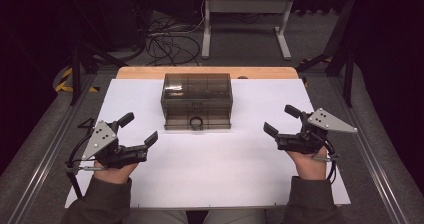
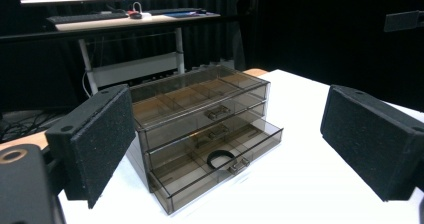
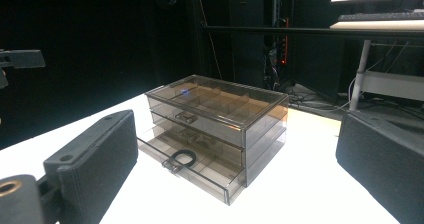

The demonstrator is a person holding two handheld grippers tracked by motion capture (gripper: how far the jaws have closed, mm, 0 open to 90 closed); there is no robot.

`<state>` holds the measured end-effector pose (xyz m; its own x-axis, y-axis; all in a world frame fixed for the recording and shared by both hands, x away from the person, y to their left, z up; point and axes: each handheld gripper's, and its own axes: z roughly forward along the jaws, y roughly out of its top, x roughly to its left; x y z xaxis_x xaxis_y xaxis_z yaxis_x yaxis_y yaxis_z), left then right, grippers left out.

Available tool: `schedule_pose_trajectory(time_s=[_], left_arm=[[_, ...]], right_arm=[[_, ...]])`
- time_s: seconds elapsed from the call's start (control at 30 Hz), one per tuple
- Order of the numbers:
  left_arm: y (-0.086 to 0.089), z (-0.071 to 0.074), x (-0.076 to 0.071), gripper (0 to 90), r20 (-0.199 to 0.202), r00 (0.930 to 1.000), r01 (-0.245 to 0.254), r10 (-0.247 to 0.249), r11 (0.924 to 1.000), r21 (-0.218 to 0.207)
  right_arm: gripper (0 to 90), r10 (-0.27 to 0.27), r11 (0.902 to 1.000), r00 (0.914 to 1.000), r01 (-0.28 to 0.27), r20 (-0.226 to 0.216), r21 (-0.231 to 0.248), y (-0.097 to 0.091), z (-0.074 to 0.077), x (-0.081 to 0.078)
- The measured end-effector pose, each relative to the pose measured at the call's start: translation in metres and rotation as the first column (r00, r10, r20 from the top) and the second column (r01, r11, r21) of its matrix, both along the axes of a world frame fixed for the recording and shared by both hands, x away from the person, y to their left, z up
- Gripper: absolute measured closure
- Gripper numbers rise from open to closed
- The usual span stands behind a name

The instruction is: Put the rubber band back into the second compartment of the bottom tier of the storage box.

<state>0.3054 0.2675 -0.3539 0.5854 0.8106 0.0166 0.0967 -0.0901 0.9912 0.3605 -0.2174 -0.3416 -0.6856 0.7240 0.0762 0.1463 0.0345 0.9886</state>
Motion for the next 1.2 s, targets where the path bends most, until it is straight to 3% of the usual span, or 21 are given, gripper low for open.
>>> schedule_pose_trajectory(time_s=[1.2], left_arm=[[0.021, -0.004, -0.012, 5.8, 0.022, 0.9997, 0.015, -0.014, 0.9987, -0.048]], right_arm=[[3.9, -0.005, 0.9999, 1.0000, 0.005, -0.006, -0.011, 0.000, -0.004, 0.000]])
